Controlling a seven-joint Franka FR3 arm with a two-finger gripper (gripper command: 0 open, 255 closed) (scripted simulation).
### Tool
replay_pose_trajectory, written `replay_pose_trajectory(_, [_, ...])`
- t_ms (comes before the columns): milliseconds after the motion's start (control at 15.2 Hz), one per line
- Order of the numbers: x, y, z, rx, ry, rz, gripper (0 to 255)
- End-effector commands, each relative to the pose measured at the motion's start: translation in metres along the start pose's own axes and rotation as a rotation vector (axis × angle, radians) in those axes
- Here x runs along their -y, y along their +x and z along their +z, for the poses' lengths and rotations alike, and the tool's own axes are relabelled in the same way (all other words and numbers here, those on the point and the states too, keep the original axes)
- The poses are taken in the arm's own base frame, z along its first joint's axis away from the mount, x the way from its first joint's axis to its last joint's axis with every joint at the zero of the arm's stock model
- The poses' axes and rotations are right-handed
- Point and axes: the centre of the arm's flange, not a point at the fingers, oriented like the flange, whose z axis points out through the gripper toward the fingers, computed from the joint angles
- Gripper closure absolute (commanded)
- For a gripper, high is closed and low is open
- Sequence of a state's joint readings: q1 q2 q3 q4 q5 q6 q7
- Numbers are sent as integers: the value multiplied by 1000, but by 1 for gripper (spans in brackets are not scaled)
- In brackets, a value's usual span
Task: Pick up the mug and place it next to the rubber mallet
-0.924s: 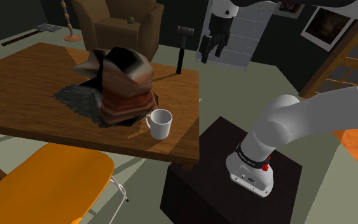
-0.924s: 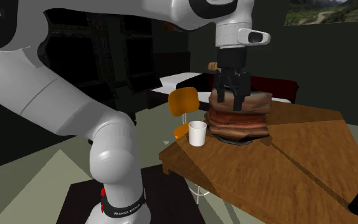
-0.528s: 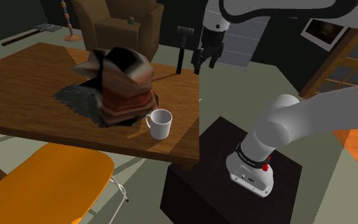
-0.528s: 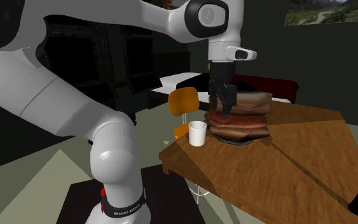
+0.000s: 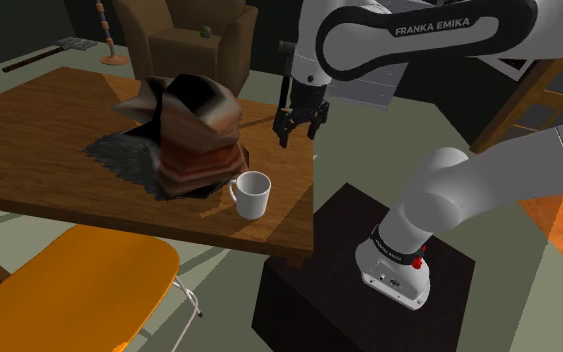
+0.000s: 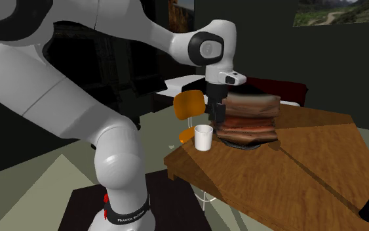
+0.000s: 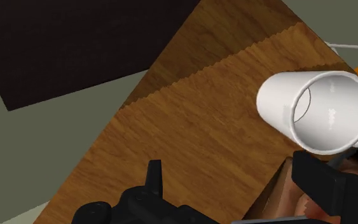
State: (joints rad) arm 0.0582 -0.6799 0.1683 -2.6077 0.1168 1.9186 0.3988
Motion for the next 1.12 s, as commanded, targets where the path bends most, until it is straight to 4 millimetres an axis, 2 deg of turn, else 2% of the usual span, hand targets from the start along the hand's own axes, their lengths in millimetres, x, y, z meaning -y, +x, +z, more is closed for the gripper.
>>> replay_pose_trajectory(0, [18, -3, 19, 7, 13, 32, 0])
replay_pose_trajectory(462, [81, -7, 73, 30, 55, 127, 0])
replay_pose_trajectory(924, [83, -8, 110, 30, 55, 127, 0])
replay_pose_trajectory(1056, [83, -8, 113, 30, 55, 127, 0])
